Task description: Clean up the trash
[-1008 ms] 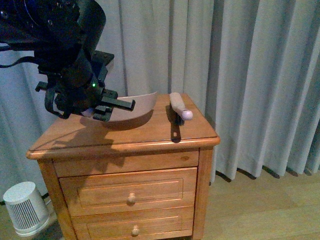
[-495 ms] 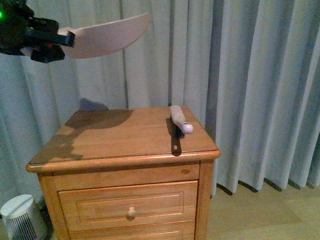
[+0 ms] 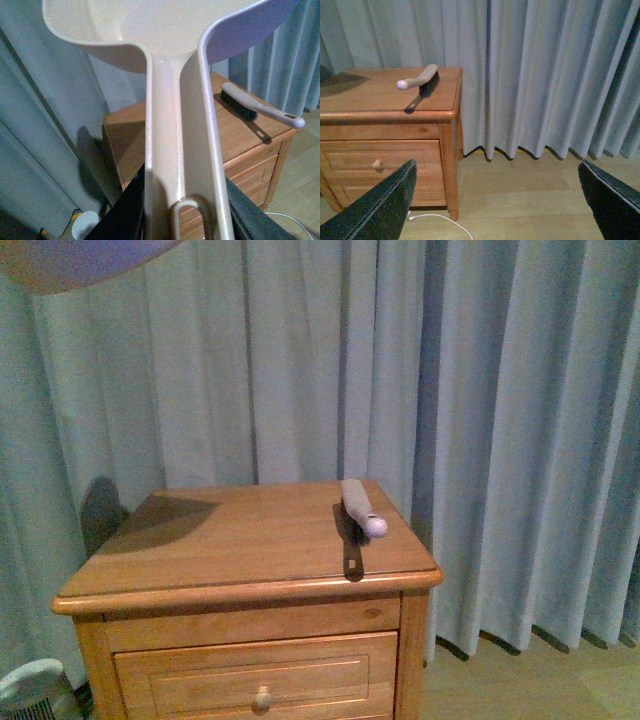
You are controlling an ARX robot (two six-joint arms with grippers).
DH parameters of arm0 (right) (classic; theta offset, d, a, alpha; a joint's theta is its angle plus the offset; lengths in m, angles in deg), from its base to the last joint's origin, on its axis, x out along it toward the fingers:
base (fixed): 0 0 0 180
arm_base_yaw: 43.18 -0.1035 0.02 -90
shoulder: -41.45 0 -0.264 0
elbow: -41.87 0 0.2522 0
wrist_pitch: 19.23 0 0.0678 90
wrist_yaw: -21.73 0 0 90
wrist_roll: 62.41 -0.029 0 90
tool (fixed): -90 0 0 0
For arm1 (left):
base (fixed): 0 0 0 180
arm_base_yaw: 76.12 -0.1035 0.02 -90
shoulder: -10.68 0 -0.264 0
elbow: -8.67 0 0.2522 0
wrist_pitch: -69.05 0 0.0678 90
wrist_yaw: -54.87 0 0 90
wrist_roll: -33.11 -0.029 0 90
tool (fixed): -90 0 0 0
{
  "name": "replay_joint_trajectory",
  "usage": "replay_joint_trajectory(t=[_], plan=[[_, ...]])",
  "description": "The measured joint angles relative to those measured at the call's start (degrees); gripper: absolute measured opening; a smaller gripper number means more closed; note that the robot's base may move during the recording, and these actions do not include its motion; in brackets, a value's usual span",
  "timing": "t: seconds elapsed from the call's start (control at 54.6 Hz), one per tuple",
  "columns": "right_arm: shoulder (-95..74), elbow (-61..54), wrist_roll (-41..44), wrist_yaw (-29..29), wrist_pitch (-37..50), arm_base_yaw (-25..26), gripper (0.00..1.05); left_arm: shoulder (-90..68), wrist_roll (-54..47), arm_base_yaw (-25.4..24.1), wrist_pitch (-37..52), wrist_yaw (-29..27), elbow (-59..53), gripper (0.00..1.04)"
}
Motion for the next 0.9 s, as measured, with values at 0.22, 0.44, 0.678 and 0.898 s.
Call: replay_joint_trajectory(t=[0.22,0.44,0.678,0.898], plan=[[0.0,0.0,0.0,0.0,0.0,0.0,0.97,11.2,0.4,-9.9,-2.8,11.1,-7.1,0.27],[0.0,0.0,0.0,0.0,0.0,0.0,0.97,23.0,-2.2,-11.7,-12.6,20.2,-16.5,0.27],[0.0,0.0,0.0,0.0,0.0,0.0,0.97,34.1,-5.3,-4.8,-20.9,22.7,-20.2,0.27],[0.0,0.0,0.0,0.0,0.0,0.0,0.97,38.6,-5.9,-4.9,-23.9,22.5,-25.2,0.27]])
